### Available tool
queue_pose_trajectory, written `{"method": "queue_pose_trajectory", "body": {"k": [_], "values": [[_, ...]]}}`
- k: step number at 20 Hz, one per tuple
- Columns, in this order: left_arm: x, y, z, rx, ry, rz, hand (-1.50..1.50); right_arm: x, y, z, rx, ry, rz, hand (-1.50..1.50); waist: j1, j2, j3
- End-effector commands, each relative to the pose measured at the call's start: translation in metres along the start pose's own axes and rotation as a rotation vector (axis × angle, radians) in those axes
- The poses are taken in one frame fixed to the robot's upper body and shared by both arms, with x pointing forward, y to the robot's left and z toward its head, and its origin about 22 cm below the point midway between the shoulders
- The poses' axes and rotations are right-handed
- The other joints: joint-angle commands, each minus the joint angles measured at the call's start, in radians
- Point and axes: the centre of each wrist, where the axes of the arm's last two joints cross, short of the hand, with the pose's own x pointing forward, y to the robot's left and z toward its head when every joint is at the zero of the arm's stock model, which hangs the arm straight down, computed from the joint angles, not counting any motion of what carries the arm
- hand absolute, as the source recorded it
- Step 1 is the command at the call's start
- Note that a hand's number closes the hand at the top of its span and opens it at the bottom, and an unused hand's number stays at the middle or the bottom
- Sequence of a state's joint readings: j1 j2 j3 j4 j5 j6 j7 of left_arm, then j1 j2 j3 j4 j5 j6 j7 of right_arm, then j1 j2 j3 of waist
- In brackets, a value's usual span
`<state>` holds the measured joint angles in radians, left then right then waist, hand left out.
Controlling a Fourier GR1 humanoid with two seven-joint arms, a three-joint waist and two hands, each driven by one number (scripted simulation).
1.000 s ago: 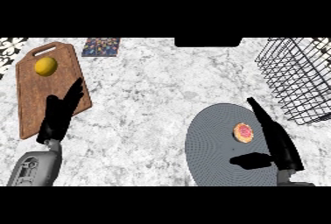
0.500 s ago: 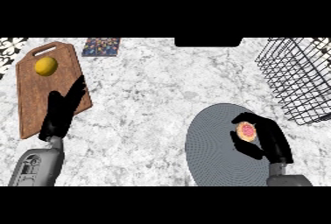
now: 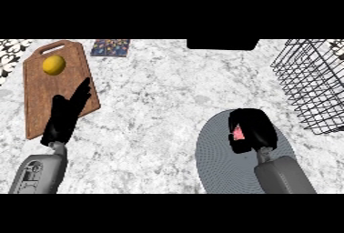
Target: Pick the cupcake from the placemat and place it in the basket
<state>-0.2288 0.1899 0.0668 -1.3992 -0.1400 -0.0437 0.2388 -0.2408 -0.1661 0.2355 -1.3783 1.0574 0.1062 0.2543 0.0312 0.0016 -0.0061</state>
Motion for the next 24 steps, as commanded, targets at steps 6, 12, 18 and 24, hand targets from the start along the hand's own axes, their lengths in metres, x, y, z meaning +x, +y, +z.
{"method": "queue_pose_trajectory", "body": {"k": [6, 12, 18, 24], "values": [[-0.002, 0.003, -0.004, 0.030, 0.004, 0.023, 0.00, 0.080, -0.028, -0.054, 0.070, -0.062, 0.299, 1.50, -0.021, 0.000, 0.006], [-0.003, 0.018, 0.005, 0.013, 0.016, 0.006, 0.00, 0.103, -0.087, -0.035, -0.030, -0.118, -0.116, 1.50, -0.030, -0.008, 0.006], [-0.013, 0.008, 0.007, 0.029, 0.018, 0.011, 0.00, 0.117, -0.143, -0.003, -0.227, -0.169, -0.437, 1.50, -0.032, -0.010, 0.006], [-0.010, 0.005, 0.013, 0.035, 0.020, 0.022, 0.00, 0.133, -0.220, 0.041, -0.371, -0.154, -0.500, 1.50, -0.033, -0.009, 0.006]]}}
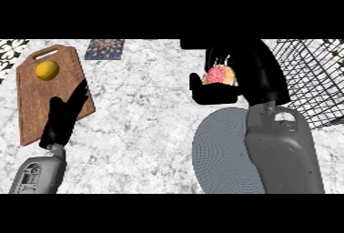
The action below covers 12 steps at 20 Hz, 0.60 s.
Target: Pick the cupcake from the placemat and place it in the basket
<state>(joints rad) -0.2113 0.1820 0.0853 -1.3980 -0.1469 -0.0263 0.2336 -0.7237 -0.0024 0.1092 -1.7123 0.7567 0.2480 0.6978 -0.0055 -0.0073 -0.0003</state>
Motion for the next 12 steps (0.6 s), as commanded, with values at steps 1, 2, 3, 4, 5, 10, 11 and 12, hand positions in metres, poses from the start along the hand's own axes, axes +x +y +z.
{"method": "queue_pose_trajectory", "body": {"k": [1, 2, 3, 4, 5, 10, 11, 12], "values": [[-0.010, -0.003, 0.000, -0.004, 0.004, 0.004, 0.00, 0.042, -0.054, 0.019, -0.104, -0.015, -0.021, 1.50, -0.006, 0.000, -0.001], [-0.004, -0.002, 0.004, 0.002, 0.013, 0.002, 0.00, 0.037, -0.071, 0.012, -0.118, -0.001, -0.036, 1.50, 0.002, 0.002, 0.000], [-0.003, -0.003, 0.003, -0.007, -0.009, 0.016, 0.00, 0.047, -0.076, 0.005, -0.128, -0.003, -0.057, 1.50, 0.006, 0.004, 0.000], [-0.001, 0.015, 0.000, 0.003, 0.008, -0.001, 0.00, 0.053, -0.085, 0.010, -0.125, 0.006, -0.068, 1.50, 0.004, 0.003, 0.000], [0.005, 0.003, -0.002, 0.002, 0.005, 0.010, 0.00, 0.065, -0.096, 0.008, -0.132, 0.030, -0.052, 1.50, 0.004, 0.003, 0.000], [-0.002, 0.004, 0.011, -0.007, -0.021, -0.014, 0.00, 0.072, -0.137, -0.025, -0.190, 0.052, -0.053, 1.50, 0.016, 0.005, 0.000], [0.004, 0.011, 0.004, -0.015, 0.002, -0.002, 0.00, 0.067, -0.142, -0.024, -0.219, 0.067, -0.063, 1.50, 0.011, 0.006, 0.000], [-0.007, 0.010, -0.002, 0.001, 0.007, 0.004, 0.00, 0.071, -0.152, -0.023, -0.228, 0.078, -0.041, 1.50, 0.006, 0.006, -0.001]]}}
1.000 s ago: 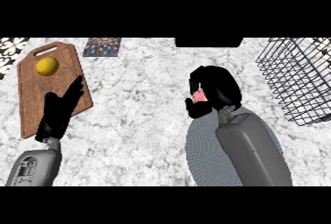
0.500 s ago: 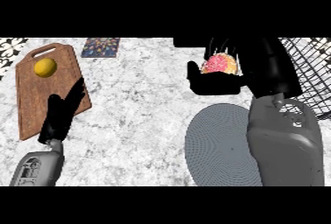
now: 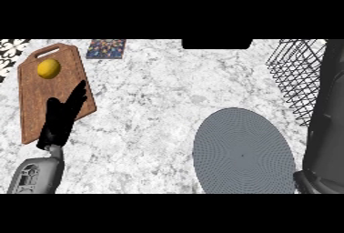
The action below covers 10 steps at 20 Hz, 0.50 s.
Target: Pick the cupcake from the placemat and place it in the basket
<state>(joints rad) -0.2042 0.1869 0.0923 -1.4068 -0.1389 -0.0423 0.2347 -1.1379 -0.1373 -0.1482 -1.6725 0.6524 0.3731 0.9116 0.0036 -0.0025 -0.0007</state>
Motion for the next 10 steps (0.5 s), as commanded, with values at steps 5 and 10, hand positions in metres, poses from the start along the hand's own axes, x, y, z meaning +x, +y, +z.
{"method": "queue_pose_trajectory", "body": {"k": [5, 10], "values": [[-0.003, 0.000, -0.004, -0.011, -0.017, 0.003, 0.00, -0.004, -0.037, -0.036, -0.073, 0.150, 0.331, 1.50, -0.002, 0.005, -0.001], [0.006, 0.005, -0.006, 0.011, -0.011, -0.004, 0.00, -0.048, -0.067, -0.060, -0.073, 0.268, 0.527, 1.50, -0.001, 0.006, 0.000]]}}
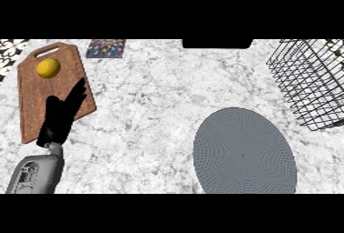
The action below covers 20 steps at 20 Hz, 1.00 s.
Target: Pick the cupcake from the placemat and place it in the basket
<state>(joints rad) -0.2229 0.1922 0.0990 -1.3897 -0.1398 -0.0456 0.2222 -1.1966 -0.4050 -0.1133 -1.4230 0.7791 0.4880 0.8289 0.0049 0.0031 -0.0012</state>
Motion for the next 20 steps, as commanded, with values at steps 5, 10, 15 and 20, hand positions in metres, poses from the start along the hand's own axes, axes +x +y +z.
{"method": "queue_pose_trajectory", "body": {"k": [5, 10, 15, 20], "values": [[0.011, -0.003, -0.003, -0.002, 0.013, -0.004, 0.00, -0.075, -0.021, -0.047, 0.035, 0.125, 0.199, 1.50, 0.005, 0.001, 0.001], [0.010, -0.005, 0.017, -0.013, 0.005, 0.002, 0.00, -0.121, -0.039, -0.057, 0.037, 0.138, 0.194, 1.50, 0.010, -0.003, 0.001], [0.005, -0.005, 0.006, -0.007, 0.014, -0.001, 0.00, -0.190, -0.010, -0.063, 0.069, 0.060, 0.163, 1.50, 0.005, 0.001, 0.002], [-0.008, -0.017, -0.002, -0.017, -0.006, -0.006, 0.00, -0.191, 0.010, -0.077, 0.119, 0.059, 0.141, 1.50, 0.007, 0.002, 0.001]]}}
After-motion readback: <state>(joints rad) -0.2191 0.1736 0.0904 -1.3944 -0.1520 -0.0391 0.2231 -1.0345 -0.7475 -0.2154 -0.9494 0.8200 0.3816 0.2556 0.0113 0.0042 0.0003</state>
